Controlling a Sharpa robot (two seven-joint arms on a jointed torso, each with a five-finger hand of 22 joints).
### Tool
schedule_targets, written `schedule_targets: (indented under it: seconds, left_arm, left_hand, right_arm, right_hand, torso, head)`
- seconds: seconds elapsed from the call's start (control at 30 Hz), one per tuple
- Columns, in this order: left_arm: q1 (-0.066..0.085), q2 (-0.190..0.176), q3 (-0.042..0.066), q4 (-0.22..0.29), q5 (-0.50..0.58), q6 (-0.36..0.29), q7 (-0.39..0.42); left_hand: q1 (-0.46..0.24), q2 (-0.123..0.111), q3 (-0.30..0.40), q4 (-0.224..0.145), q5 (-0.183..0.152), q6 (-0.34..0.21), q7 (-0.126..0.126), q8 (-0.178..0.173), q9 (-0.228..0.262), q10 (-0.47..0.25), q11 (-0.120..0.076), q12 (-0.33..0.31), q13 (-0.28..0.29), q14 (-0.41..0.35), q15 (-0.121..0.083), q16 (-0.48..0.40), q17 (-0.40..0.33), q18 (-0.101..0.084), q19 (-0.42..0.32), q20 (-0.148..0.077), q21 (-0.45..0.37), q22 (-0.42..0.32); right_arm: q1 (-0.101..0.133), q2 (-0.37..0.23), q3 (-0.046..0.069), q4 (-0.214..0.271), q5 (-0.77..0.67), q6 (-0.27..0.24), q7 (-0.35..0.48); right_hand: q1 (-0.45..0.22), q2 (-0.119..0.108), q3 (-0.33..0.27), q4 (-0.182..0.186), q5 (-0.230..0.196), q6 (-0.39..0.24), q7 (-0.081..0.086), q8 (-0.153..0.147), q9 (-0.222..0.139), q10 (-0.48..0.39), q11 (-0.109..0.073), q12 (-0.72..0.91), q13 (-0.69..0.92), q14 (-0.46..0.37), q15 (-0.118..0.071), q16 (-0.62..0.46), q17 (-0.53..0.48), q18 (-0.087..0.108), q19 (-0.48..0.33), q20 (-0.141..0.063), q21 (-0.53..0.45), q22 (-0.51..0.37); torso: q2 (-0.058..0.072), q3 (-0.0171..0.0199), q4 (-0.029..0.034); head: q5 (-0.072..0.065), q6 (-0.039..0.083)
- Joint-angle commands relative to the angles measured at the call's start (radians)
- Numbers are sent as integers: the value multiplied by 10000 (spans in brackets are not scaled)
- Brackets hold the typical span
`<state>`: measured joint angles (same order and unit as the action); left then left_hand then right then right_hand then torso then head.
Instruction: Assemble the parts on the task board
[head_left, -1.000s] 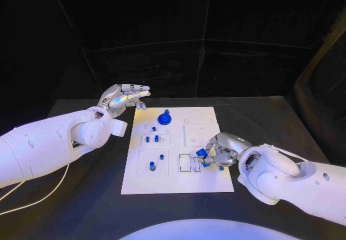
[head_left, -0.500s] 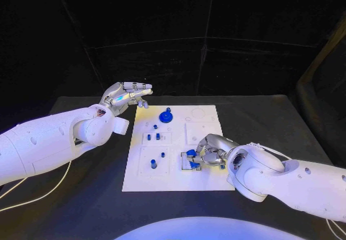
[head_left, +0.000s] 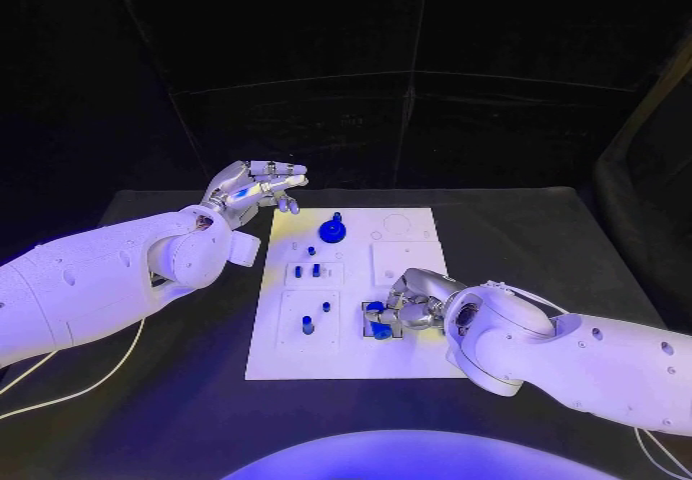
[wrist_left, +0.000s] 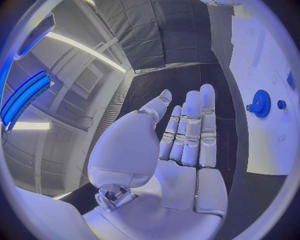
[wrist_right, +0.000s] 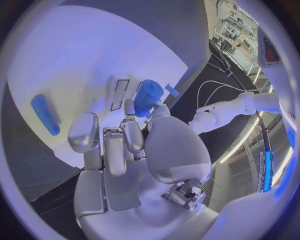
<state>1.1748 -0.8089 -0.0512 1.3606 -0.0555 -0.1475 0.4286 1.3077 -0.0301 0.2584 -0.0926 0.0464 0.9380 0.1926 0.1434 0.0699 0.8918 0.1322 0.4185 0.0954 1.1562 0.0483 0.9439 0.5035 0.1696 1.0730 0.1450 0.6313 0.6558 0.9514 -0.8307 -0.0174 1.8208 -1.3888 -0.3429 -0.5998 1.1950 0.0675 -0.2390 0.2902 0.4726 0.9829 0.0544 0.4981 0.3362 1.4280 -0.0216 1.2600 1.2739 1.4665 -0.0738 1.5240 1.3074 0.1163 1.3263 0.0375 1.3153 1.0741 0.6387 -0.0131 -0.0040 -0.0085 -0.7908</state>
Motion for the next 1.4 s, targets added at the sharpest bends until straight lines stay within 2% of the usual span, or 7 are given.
schedule_targets:
  seconds: [0.03, 0.2, 0.33, 0.4, 0.57, 0.87, 1.4]
  left_arm:
    - [14, 11, 9, 25, 34, 119, 55]
    - [14, 8, 9, 20, 34, 119, 51]
    - [14, 6, 9, 17, 34, 133, 40]
    - [14, 5, 9, 16, 34, 143, 33]
    - [14, 7, 9, 9, 34, 154, 26]
    - [14, 9, 8, -10, 34, 163, 15]
    - [13, 39, 7, -59, 34, 161, 1]
  left_hand:
    - [14, 99, -27, -33, 17, 1, 40, 37, -11, -60, -10, 67, -17, -58, -23, -38, -16, 132, 83, 18, -67, -16]
    - [14, 99, -27, -33, 17, 1, 40, 37, -11, -60, -10, 67, -17, -58, -23, -38, -16, 132, 83, 18, -67, -16]
    - [21, 100, -29, -38, 17, 7, 39, 45, -10, -63, -10, 71, -21, -70, -23, -44, -25, 132, 79, 18, -76, -22]
    - [20, 99, -31, -37, 16, 6, 39, 45, -11, -63, -10, 72, -21, -71, -22, -45, -25, 132, 79, 18, -77, -22]
    - [19, 99, -32, -37, 16, 6, 40, 46, -11, -64, -9, 72, -22, -72, -22, -46, -26, 131, 78, 18, -78, -23]
    - [14, 96, -38, -35, 16, 5, 42, 47, -11, -66, -8, 73, -24, -78, -21, -49, -30, 131, 76, 19, -82, -26]
    - [15, 96, -41, -36, 16, 4, 42, 50, -11, -69, -7, 76, -26, -85, -20, -53, -35, 130, 73, 19, -88, -30]
  right_arm:
    - [18, 48, 7, -34, -272, 10, -56]
    - [18, 105, 7, -93, -478, -220, -67]
    - [18, 108, 7, -124, -626, -244, -75]
    - [18, 83, 7, -130, -734, -240, -81]
    - [18, -18, 7, -44, -805, -154, -20]
    - [17, -174, 7, 35, -1001, 381, 48]
    - [18, -156, 7, -34, -1379, 125, -13]
  right_hand:
    - [-485, 26, -300, -99, -1499, 104, -10, -46, 75, -23, 26, -193, -89, 836, -67, 28, 1621, -198, -25, -54, 5, -29]
    - [-1477, -408, -750, -3, -3964, -41, 42, -143, 208, -193, 99, -570, -337, 811, -33, -27, 1524, -166, -139, -21, -122, -214]
    - [-2759, -1563, 200, 99, -4200, -167, 114, -203, 337, -312, 124, -812, -476, 780, 22, -104, 1390, -126, -253, 26, -251, -401]
    - [-2878, -1696, 421, 70, -4203, -184, 116, -209, 375, -342, 129, -882, -519, 772, 25, -126, 1352, -114, -282, 30, -289, -459]
    - [-2352, -1577, 846, 28, -4129, -187, 114, -203, 476, -341, 135, -921, -516, 775, 28, -135, 1355, -113, -281, 41, -307, -462]
    - [348, -1005, 1224, -745, -3566, -141, 79, -170, 744, -272, 99, -846, -359, 782, -4, -152, 1362, -122, -249, 19, -304, -396]
    - [873, -838, 1024, -980, -3358, -84, 81, -156, 866, -254, 98, -850, -316, 787, -1, -152, 1381, -128, -232, 17, -302, -365]
  torso:
    - [-7, 7, -6]
    - [-11, 4, -3]
    - [-3, 8, -5]
    - [-5, 9, -8]
    - [6, 18, -9]
    - [-5, 7, 3]
    - [-15, 1, 4]
  head:
    - [-2, 7]
    - [3, 21]
    - [8, 29]
    - [7, 32]
    - [7, 30]
    - [0, 8]
    - [-59, 53]
